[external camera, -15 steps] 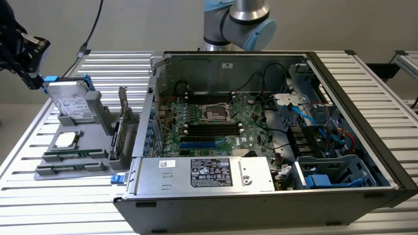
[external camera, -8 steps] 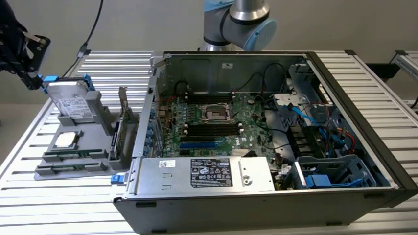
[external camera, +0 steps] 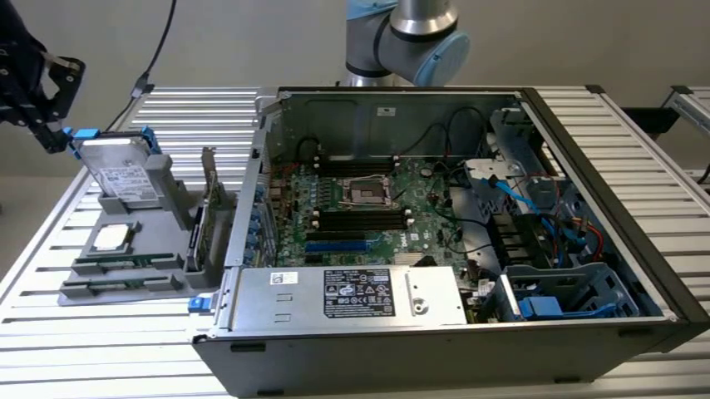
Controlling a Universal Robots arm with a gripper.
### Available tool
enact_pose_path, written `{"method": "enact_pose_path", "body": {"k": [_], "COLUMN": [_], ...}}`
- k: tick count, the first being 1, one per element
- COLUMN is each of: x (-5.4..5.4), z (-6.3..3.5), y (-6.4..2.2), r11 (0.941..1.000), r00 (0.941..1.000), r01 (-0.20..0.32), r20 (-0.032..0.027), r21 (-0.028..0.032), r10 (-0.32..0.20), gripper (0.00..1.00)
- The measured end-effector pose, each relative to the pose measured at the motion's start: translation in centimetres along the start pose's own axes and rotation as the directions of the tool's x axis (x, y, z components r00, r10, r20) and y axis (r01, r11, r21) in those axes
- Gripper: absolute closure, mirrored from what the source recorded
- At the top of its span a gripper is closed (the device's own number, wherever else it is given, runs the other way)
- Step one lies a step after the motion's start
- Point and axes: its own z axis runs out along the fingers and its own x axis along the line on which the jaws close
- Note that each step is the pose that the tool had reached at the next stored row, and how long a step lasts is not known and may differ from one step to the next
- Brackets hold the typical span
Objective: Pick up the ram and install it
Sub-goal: 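Pick up the ram and move it above insertion slot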
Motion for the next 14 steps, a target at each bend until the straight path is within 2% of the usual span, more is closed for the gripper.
{"method": "enact_pose_path", "body": {"k": [4, 8, 11, 14], "x": [0.0, 0.0, 0.0, 0.0], "z": [0.0, 0.0, 0.0, 0.0], "y": [0.0, 0.0, 0.0, 0.0], "r11": [0.9974, 0.9896, 0.9802, 0.9678], "r00": [0.9973, 0.9895, 0.9801, 0.9675], "r01": [0.073, 0.144, 0.198, 0.252], "r20": [-0.0065, -0.0131, -0.0181, -0.0233], "r21": [0.0015, 0.0025, 0.0029, 0.0031], "r10": [-0.073, -0.144, -0.198, -0.252], "gripper": [0.9, 0.9, 0.9, 0.9]}}
